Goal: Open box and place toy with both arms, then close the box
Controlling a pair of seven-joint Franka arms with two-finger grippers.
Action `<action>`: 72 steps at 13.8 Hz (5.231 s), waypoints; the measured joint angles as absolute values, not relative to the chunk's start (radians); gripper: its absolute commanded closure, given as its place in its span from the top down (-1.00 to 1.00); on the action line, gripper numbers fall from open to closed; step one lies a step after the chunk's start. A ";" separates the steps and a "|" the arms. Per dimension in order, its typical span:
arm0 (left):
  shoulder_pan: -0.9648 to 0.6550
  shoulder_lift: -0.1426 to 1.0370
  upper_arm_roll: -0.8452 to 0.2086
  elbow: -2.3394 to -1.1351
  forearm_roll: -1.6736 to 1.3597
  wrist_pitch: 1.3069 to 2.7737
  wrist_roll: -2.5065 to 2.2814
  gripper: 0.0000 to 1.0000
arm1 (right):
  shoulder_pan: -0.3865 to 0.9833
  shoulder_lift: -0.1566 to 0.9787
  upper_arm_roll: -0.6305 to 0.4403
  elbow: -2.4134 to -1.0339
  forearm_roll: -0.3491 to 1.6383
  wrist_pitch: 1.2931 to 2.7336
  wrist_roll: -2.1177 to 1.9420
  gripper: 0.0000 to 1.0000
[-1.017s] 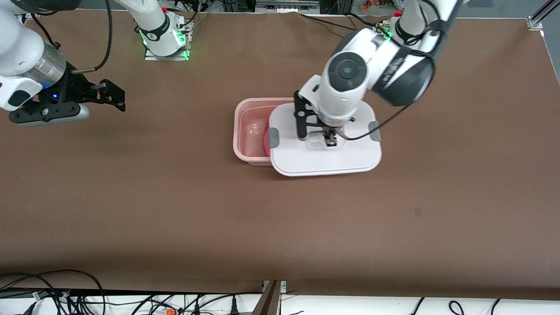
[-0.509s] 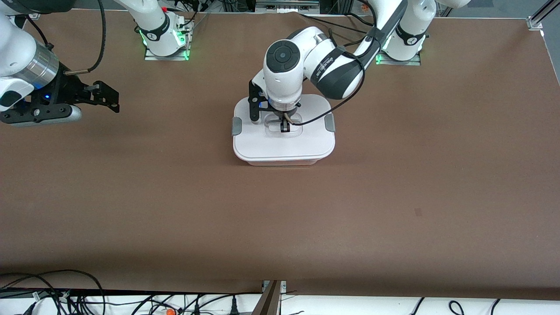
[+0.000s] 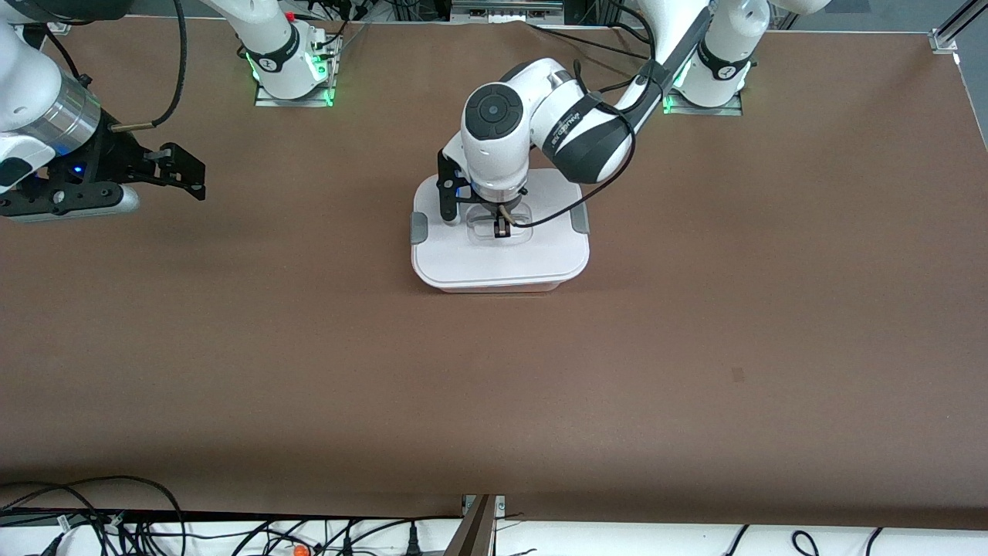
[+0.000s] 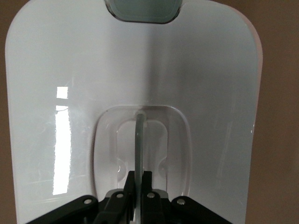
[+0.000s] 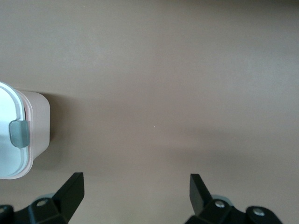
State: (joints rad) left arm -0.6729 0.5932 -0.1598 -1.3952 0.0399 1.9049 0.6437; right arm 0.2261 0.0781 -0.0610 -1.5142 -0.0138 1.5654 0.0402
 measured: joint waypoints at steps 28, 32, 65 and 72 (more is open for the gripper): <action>-0.693 0.596 -0.157 -1.416 0.080 1.946 0.708 -1.00 | 0.223 0.098 -0.064 -1.513 -0.014 1.658 0.040 1.00; -0.695 0.595 -0.157 -1.421 0.082 1.951 0.708 -1.00 | 0.223 0.098 -0.064 -1.513 -0.014 1.630 0.040 1.00; -0.239 0.544 -0.072 -1.123 0.099 1.756 0.677 1.00 | 0.226 0.097 -0.057 -1.501 -0.014 1.534 0.041 1.00; -0.072 0.424 -0.002 -1.110 0.084 1.696 0.648 1.00 | 0.226 0.096 -0.056 -1.500 -0.014 1.544 0.041 1.00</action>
State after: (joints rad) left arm -0.0724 0.4241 -0.0020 -1.1102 0.0844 1.6960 0.6480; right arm 0.2260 0.0964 -0.0560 -1.5003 -0.0141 1.5443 0.0413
